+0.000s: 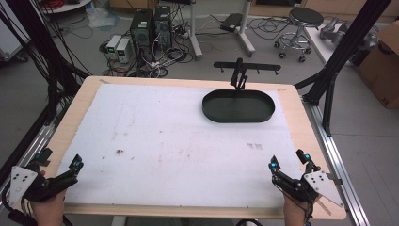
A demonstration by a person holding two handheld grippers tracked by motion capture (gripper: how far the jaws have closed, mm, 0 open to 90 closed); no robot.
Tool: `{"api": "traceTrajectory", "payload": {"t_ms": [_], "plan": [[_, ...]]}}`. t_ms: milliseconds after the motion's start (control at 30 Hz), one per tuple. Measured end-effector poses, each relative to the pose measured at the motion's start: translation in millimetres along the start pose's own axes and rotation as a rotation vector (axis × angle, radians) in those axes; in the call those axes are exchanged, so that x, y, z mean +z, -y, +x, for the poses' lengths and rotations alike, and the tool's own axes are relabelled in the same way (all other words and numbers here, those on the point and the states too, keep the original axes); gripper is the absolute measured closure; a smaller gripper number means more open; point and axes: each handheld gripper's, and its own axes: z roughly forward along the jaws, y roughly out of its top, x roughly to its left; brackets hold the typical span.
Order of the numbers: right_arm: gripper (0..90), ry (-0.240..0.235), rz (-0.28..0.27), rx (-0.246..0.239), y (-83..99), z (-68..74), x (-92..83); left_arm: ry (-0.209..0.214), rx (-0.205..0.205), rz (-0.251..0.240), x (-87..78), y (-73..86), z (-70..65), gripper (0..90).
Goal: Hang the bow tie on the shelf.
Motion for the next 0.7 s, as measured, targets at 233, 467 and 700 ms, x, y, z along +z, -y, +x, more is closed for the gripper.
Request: {"api": "traceTrajectory", "payload": {"t_ms": [233,467,700], "plan": [[11.4,0.003,-0.004,-0.002,-1.2,-0.6,0.8,0.005,0.001,0.0,-1.8,-0.1,-0.1,5.5],[11.4,-0.004,0.004,-0.021,-1.1,2.5,2.3,0.012,0.0,0.006,-1.4,1.1,-0.8,5.5],[11.4,-0.005,-0.004,-0.021,-3.5,2.6,1.6,0.021,0.002,0.01,-0.1,1.7,-1.9,5.5]]}}
